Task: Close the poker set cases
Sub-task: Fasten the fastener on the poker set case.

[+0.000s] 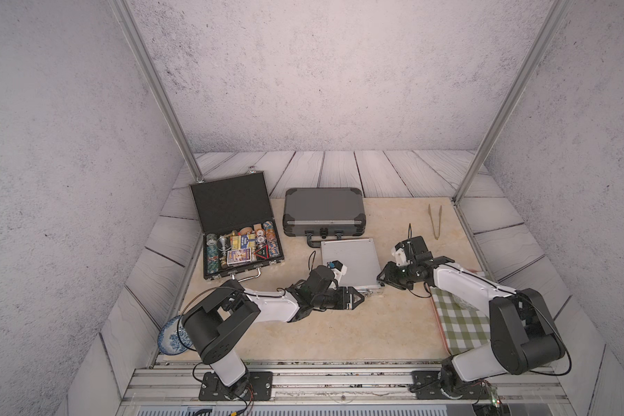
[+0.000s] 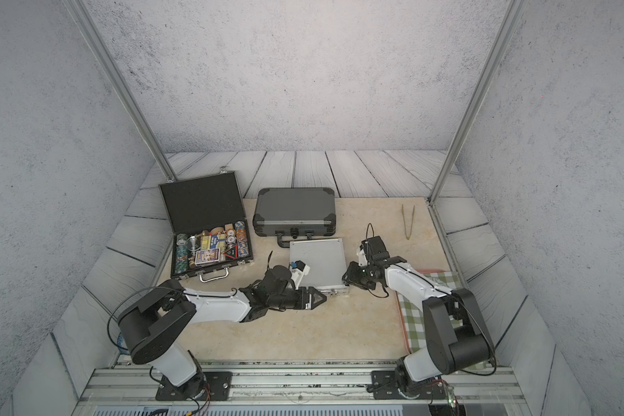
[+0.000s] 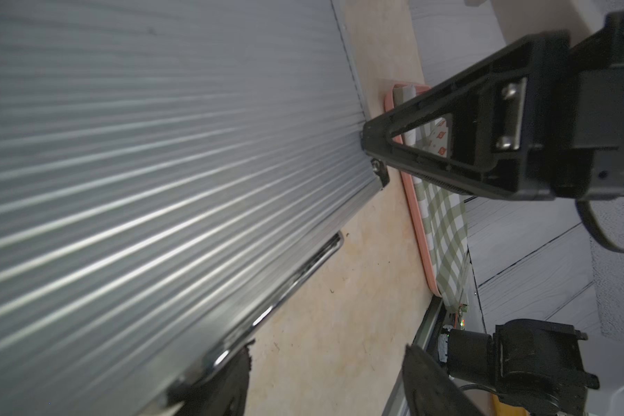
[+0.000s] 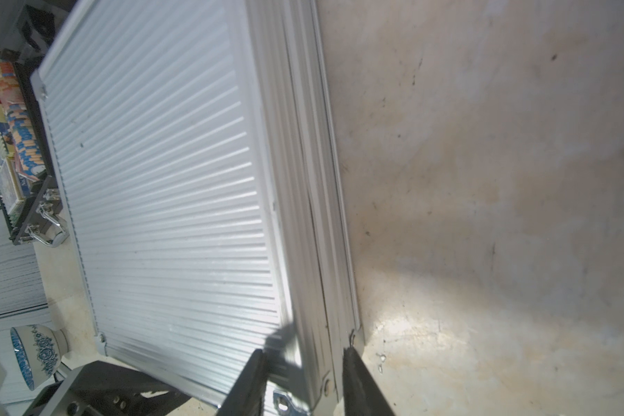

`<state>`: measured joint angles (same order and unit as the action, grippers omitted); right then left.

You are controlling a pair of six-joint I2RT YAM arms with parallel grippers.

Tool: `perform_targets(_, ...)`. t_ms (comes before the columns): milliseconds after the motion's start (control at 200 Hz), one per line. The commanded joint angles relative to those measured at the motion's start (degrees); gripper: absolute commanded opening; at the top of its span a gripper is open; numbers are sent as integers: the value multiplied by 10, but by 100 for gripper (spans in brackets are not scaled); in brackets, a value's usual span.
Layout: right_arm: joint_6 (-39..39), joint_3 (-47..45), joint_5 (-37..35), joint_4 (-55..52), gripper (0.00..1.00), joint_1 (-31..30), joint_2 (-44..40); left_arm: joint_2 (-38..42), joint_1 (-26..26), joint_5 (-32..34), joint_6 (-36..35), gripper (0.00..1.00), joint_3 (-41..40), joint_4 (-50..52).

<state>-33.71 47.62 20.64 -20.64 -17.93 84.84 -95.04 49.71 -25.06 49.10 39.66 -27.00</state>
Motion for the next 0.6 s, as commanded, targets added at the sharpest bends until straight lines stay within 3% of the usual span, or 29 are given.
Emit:
perform_targets(0, 15, -10, -16, -58, 37, -2, 7, -13, 0, 31, -26, 69, 24, 13)
perform_targets(210, 16, -13, -17, -57, 37, -2, 7, 1, 24, 137, -73, 70, 19, 113)
perform_targets(596, 14, -13, -15, -60, 37, -2, 5, -55, 30, 138, -58, 71, 37, 40)
